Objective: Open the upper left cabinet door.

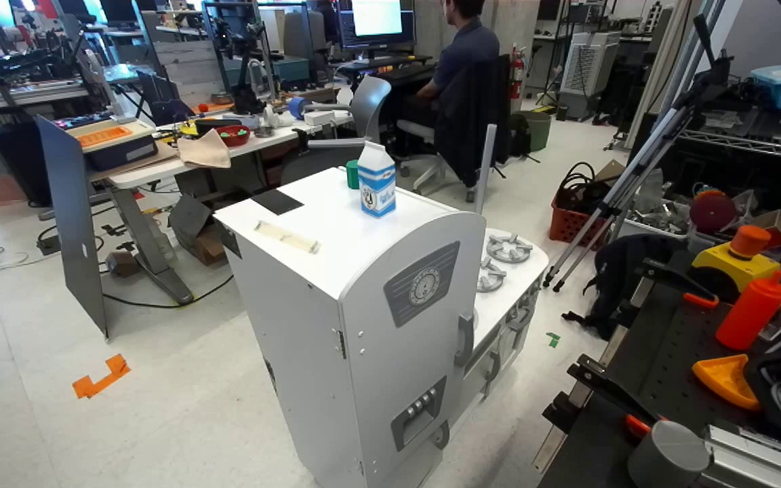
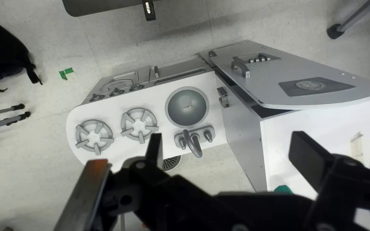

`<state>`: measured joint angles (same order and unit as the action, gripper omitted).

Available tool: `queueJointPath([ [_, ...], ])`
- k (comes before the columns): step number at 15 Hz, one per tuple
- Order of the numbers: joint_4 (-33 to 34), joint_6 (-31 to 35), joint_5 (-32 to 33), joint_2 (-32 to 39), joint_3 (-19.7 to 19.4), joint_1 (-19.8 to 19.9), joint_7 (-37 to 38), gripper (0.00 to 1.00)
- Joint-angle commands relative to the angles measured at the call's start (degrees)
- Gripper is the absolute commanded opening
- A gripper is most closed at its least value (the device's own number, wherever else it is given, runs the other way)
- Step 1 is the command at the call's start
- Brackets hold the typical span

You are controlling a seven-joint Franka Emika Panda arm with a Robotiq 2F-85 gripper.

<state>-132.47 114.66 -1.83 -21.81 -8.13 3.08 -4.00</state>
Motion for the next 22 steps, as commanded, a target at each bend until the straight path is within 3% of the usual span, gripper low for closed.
queueJointPath([
  [1, 2.0, -0.3, 0.3, 6.4, 2.1, 0.1, 2.0, 1.00],
  [15, 7.8, 14.1, -0.7, 30.8, 6.2, -1.4, 18.7, 1.00],
  [22, 10.2, 17.4, 0.4, 37.0, 5.9, -3.9, 24.6, 1.00],
])
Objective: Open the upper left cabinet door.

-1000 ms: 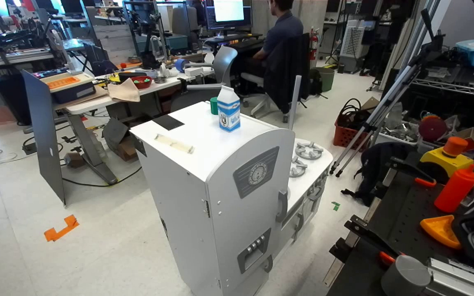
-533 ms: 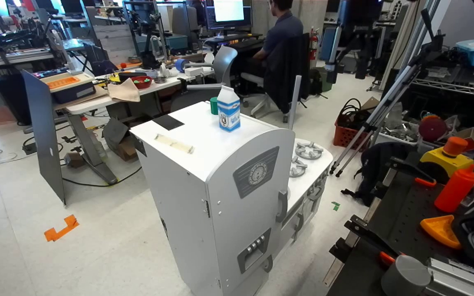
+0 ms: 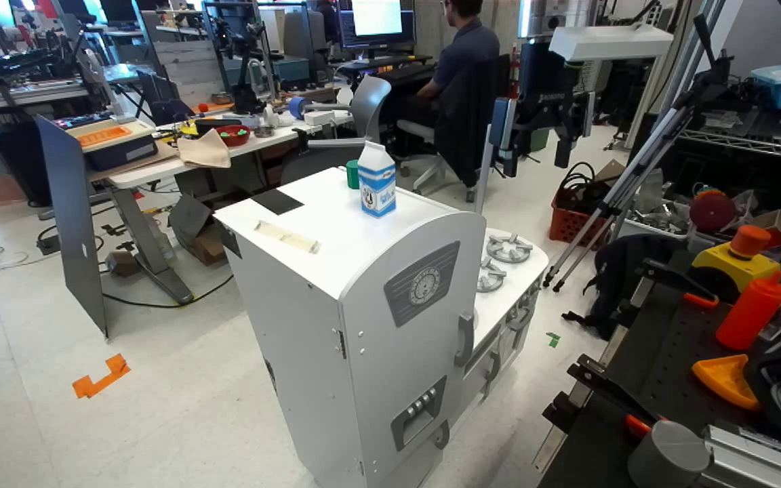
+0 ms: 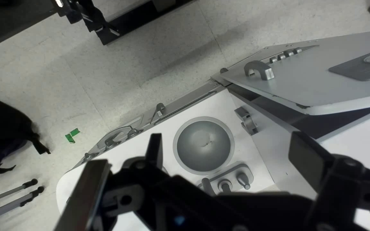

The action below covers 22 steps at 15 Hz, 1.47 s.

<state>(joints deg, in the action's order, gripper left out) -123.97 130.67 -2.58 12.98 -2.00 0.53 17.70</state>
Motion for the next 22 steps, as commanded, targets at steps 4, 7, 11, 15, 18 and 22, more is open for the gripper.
queueJointPath([
  [4, 2.9, 2.8, 3.1, 4.1, -0.4, -3.4, 6.0, 1.00],
  [7, 4.3, 2.5, 4.2, 5.6, -0.5, -4.6, 7.8, 1.00],
  [11, 6.8, 1.7, 4.7, 7.9, -0.5, -6.0, 9.4, 1.00],
  [15, 9.8, 0.8, 5.0, 10.4, -0.5, -7.5, 10.6, 1.00],
  [18, 11.7, 0.6, 5.3, 12.3, -0.7, -8.9, 11.6, 1.00],
  [22, 12.4, -0.1, 5.5, 13.5, -0.5, -10.7, 12.2, 1.00],
])
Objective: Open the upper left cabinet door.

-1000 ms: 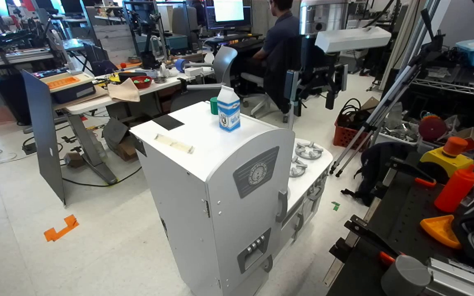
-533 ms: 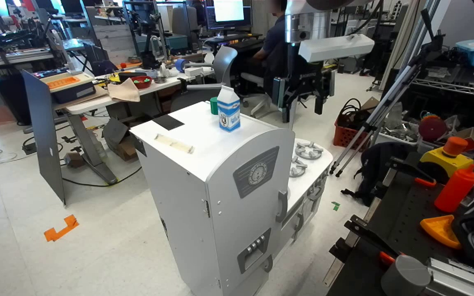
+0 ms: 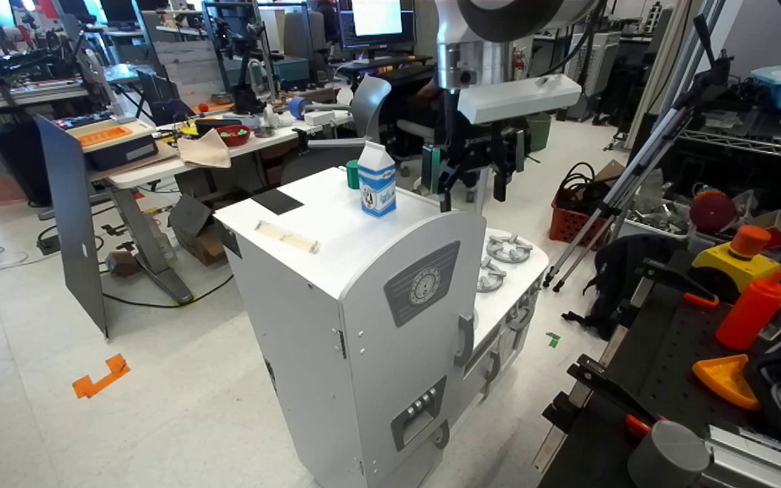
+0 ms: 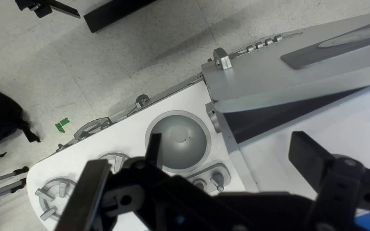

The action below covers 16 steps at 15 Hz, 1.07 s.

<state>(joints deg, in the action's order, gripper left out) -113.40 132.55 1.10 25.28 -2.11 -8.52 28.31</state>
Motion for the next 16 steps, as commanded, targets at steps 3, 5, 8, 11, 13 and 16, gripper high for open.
queueJointPath([
  [3, -0.2, -2.3, 1.5, 0.1, 0.2, -2.7, 0.8, 1.00],
  [5, -2.0, -2.0, 1.8, -0.9, 0.5, -3.6, 0.6, 1.00],
  [8, -5.5, -2.2, 1.3, -3.2, 1.2, -4.2, -0.5, 1.00],
  [11, -13.6, 1.3, 2.2, -7.0, 1.7, -4.5, -1.7, 1.00],
  [13, -18.1, 1.6, 3.3, -9.5, 2.1, -4.7, -2.2, 1.00],
  [16, -26.5, 4.1, 6.0, -13.9, 2.8, -4.5, -2.4, 1.00],
])
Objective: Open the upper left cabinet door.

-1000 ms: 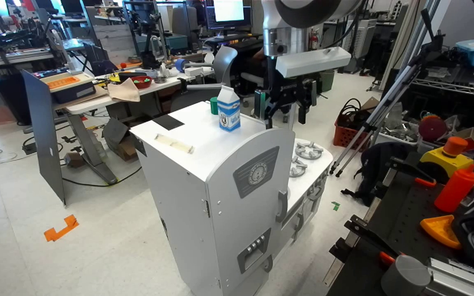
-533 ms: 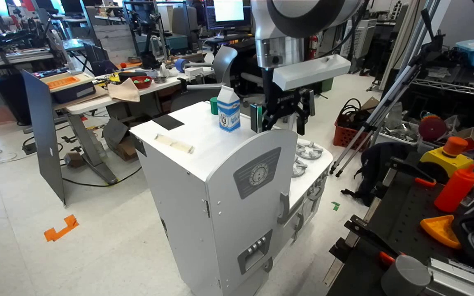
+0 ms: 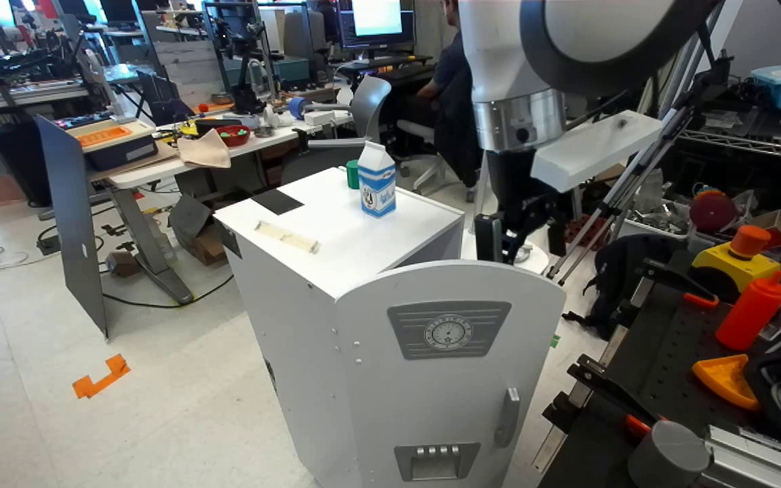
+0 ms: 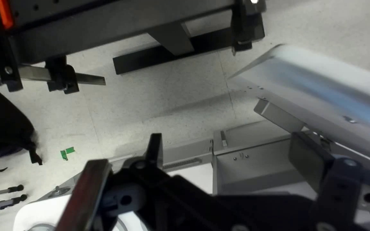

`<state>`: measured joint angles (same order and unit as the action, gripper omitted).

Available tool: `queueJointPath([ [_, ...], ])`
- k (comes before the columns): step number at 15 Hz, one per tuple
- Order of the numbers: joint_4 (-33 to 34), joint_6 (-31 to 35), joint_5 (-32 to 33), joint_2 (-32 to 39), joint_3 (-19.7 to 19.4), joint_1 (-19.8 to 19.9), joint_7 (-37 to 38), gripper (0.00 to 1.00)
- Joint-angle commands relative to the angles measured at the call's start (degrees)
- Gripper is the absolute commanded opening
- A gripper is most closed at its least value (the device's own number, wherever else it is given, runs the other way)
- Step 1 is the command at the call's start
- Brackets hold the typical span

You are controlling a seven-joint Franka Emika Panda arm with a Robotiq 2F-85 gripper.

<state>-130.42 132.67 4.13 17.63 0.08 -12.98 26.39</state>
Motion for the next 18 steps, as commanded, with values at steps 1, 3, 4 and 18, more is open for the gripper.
queueJointPath([
  [1, -12.0, 5.4, 4.0, -7.5, 0.7, 0.1, -0.3, 1.00],
  [3, -15.9, 7.4, 5.9, -9.9, 1.0, 0.3, 0.1, 1.00],
  [4, -16.8, 7.9, 6.8, -10.9, 1.1, 0.4, 0.2, 1.00],
  [18, -20.5, 10.1, 11.9, -16.4, 3.1, 3.2, 0.5, 1.00],
])
